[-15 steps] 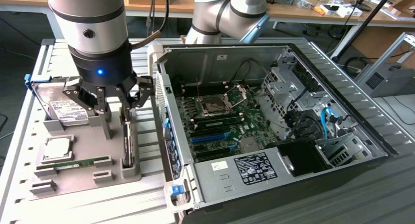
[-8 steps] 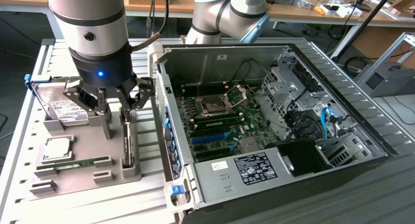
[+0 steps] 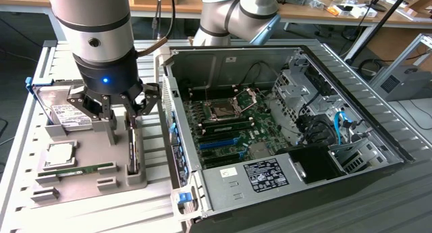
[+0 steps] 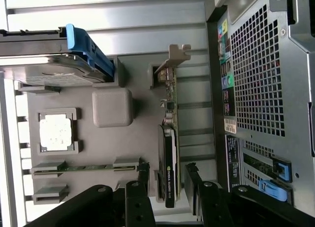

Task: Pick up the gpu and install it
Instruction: 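Pick up the gpu and move the gpu toward the slot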

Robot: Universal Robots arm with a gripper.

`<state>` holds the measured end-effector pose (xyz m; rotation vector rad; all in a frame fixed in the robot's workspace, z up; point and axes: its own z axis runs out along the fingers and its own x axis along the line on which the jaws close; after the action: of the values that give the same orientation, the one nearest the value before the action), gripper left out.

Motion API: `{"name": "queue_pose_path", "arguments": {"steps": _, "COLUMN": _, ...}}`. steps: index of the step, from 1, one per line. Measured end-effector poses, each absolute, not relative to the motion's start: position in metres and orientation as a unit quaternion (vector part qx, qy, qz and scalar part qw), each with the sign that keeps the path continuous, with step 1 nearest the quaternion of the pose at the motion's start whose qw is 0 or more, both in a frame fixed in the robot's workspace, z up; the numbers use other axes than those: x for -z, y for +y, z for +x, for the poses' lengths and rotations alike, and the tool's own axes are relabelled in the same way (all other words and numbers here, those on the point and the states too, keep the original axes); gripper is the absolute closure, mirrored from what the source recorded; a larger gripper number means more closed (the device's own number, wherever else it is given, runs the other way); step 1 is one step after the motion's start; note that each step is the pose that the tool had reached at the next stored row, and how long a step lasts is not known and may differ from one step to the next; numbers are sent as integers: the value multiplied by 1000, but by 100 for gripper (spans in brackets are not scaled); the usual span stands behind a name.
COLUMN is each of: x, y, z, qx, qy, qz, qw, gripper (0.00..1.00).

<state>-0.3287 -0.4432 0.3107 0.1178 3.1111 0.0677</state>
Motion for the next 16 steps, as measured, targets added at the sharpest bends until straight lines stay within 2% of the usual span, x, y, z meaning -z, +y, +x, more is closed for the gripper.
{"name": "queue_pose_path", "arguments": {"steps": 16, "x": -299, "y": -444, "z": -327, "qx": -22, "qy": 999, "qz": 38, "qw": 14, "gripper": 58}}
